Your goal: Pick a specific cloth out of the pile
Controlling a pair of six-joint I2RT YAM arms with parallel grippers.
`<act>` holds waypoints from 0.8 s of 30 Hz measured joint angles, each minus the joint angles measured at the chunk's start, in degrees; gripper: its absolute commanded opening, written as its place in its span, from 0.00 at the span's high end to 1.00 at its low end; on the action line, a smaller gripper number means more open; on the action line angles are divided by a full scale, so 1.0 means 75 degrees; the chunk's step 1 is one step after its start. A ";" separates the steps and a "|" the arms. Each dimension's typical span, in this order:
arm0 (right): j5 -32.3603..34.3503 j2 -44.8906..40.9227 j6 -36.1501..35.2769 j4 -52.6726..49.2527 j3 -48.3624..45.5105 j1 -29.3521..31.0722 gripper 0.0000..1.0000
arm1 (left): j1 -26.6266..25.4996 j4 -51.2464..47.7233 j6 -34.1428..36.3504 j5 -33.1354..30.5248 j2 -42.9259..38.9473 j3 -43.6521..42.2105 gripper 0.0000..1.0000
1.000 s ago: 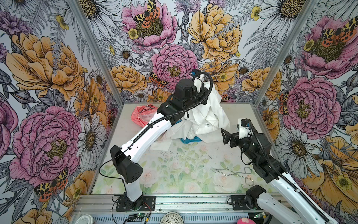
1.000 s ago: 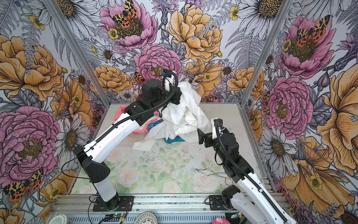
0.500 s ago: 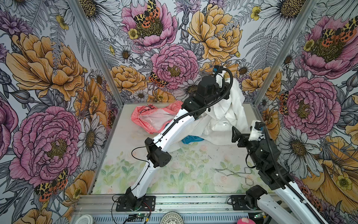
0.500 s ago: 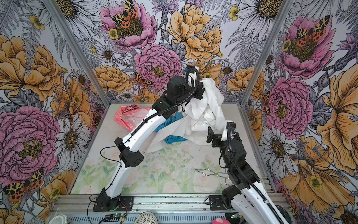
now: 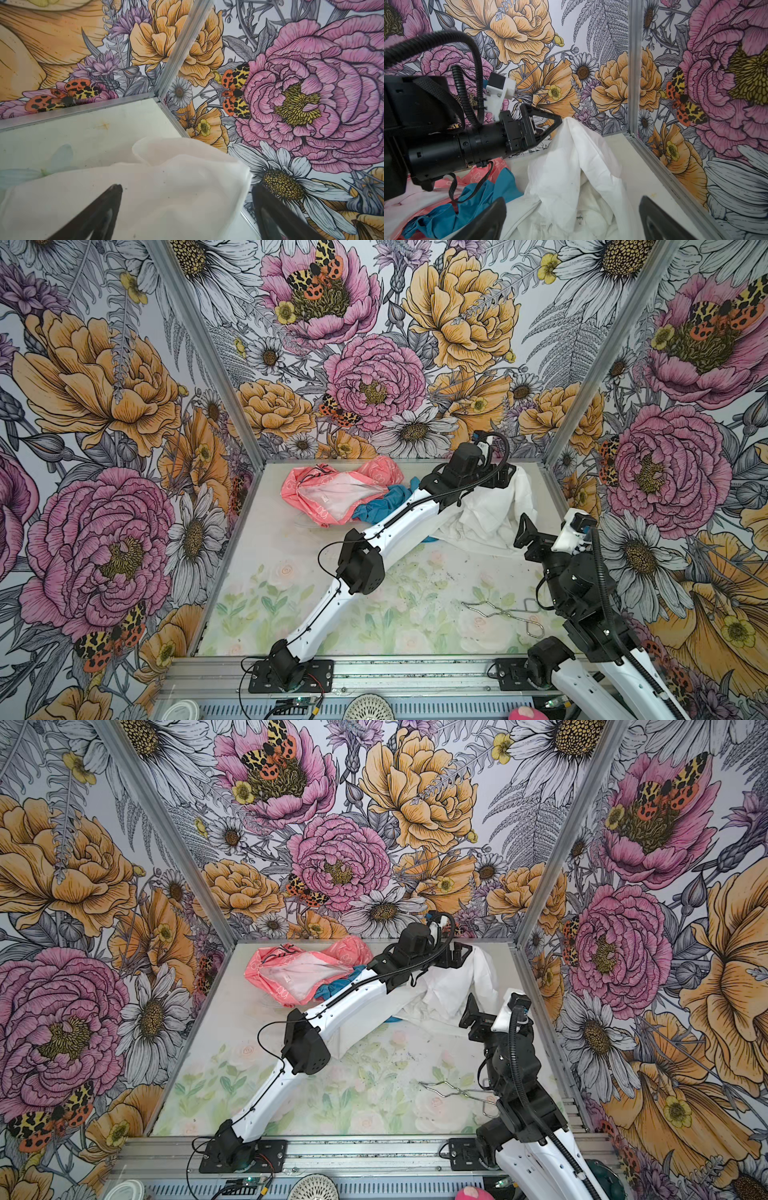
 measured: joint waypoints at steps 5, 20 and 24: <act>0.0067 0.0067 0.0000 0.0000 0.0000 0.0000 0.01 | 0.0146 -0.0236 0.0358 0.0015 -0.1163 -0.1888 0.01; -0.0460 0.0973 -0.0067 -0.0015 0.0029 -0.0052 0.00 | 0.0393 0.0175 0.1183 -0.0592 -0.6132 -0.7621 0.09; -0.0947 0.1440 -0.0210 -0.0020 0.0137 -0.0102 0.01 | 0.0705 0.0615 0.0985 -0.0673 -0.7178 -0.9480 0.13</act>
